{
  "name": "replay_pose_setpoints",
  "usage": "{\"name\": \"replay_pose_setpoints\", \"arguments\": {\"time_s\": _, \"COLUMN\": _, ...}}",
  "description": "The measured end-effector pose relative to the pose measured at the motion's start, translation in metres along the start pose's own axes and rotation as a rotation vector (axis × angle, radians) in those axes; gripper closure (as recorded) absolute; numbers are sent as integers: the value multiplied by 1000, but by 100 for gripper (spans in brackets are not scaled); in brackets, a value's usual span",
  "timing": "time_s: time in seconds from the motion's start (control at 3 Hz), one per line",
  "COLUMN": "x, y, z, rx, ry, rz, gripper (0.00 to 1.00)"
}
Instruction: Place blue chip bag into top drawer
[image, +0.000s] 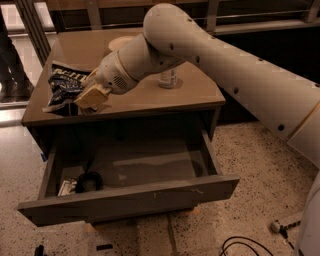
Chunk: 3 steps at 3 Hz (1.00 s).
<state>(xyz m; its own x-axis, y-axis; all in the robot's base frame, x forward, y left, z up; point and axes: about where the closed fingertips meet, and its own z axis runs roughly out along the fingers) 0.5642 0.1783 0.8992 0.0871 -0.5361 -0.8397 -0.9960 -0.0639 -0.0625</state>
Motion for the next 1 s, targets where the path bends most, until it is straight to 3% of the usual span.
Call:
{"name": "replay_pose_setpoints", "arguments": {"time_s": 0.33, "x": -10, "y": 33, "z": -18, "rx": -28, "ry": 15, "rz": -18, "gripper": 100}}
{"name": "replay_pose_setpoints", "arguments": {"time_s": 0.67, "x": -13, "y": 69, "z": -37, "rx": -44, "ry": 37, "rz": 25, "gripper": 100}}
{"name": "replay_pose_setpoints", "arguments": {"time_s": 1.0, "x": -15, "y": 108, "z": -55, "rx": -46, "ry": 45, "rz": 144, "gripper": 100}}
